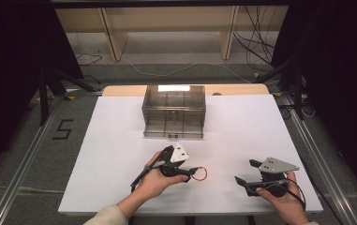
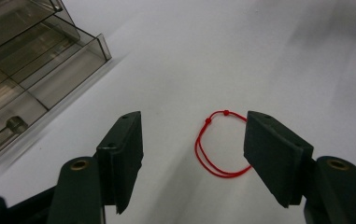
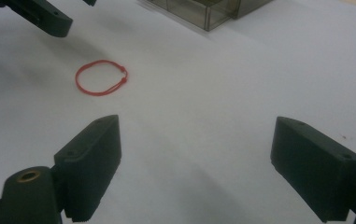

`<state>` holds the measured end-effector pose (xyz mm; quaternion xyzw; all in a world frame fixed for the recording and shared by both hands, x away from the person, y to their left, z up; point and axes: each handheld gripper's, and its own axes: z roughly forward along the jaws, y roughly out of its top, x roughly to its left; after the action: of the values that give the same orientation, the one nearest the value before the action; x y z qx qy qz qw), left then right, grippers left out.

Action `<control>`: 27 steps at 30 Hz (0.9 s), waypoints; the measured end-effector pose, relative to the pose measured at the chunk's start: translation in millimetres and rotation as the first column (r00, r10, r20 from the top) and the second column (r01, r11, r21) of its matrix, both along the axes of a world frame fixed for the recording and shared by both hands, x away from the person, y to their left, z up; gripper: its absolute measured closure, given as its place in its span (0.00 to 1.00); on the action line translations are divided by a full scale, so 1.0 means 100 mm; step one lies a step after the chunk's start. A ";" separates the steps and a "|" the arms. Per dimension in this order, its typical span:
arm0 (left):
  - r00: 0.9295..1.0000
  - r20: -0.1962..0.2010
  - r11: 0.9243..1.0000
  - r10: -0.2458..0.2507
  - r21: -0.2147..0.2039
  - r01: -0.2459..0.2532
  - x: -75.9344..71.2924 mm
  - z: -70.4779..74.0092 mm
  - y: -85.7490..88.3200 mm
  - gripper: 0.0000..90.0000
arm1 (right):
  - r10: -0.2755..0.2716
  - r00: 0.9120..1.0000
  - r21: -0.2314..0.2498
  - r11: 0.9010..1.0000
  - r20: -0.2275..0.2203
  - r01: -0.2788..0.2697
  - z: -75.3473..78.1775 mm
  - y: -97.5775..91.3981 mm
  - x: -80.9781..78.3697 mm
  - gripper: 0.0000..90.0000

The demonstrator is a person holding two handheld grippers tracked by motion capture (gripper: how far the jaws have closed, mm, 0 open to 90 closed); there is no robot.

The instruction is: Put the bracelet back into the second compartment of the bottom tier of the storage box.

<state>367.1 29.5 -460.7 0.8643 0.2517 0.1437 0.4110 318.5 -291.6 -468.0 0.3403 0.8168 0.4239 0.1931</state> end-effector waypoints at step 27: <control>0.996 -0.066 0.995 -0.052 0.084 0.058 0.24 -0.22 -0.38 0.63 | 0.005 1.000 -0.007 1.000 -0.012 -0.005 -0.01 0.00 0.00 0.19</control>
<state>391.6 -8.3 -482.4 0.8919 0.2344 0.1152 0.3692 318.3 -291.4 -468.8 0.3400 0.8204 0.4193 0.1883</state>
